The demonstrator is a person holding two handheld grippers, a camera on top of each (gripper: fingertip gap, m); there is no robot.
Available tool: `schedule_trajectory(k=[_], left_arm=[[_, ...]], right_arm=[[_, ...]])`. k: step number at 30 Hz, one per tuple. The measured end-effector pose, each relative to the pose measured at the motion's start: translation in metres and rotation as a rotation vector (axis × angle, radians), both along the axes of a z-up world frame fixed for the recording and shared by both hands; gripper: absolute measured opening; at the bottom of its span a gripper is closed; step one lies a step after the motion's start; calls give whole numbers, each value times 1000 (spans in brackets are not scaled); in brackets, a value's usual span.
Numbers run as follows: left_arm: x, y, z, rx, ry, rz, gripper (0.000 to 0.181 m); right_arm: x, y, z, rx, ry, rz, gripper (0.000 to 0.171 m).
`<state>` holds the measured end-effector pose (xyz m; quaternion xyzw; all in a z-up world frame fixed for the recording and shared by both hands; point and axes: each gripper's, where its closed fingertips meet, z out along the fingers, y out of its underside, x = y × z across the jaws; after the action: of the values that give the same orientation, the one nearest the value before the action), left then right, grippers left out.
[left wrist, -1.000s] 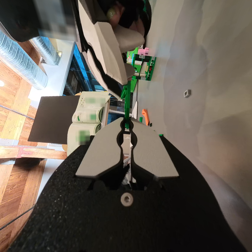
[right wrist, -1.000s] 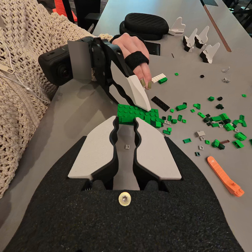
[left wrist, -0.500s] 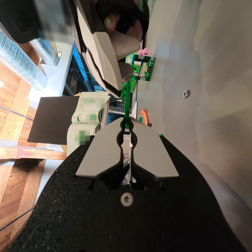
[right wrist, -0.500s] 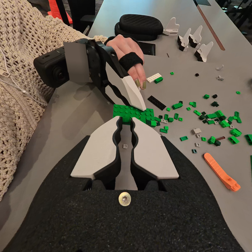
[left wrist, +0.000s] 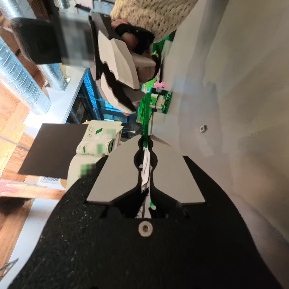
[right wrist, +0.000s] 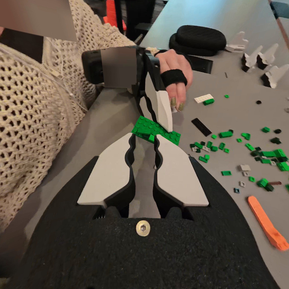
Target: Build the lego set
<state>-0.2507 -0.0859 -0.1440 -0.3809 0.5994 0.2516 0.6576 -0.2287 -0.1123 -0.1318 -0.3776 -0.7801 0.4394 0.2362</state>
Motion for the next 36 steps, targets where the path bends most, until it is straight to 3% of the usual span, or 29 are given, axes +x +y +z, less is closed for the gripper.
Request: schedule_trajectory(k=[5,9,12,19,27,36], left_arm=[[-31,31,13,98,-1,315,4],[-41,39,12,91,-4,392,4],[-42,40,8,94,32,401,4],[-34,38,0,78,74,346,4],[-8,16,-7,88,121,137,4],[-9,18,-6,90,119,152,4]], right_arm=[[-23,27,9,3,28,-307,20],[-31,57,4,119,77,-624,15],[-35,51,-1,113,76,-681,14],[-38,42,0,126,97,-597,16],[-22,18,-7,1,5,-259,16],[-22,22,-20,84,-59,-261,7]])
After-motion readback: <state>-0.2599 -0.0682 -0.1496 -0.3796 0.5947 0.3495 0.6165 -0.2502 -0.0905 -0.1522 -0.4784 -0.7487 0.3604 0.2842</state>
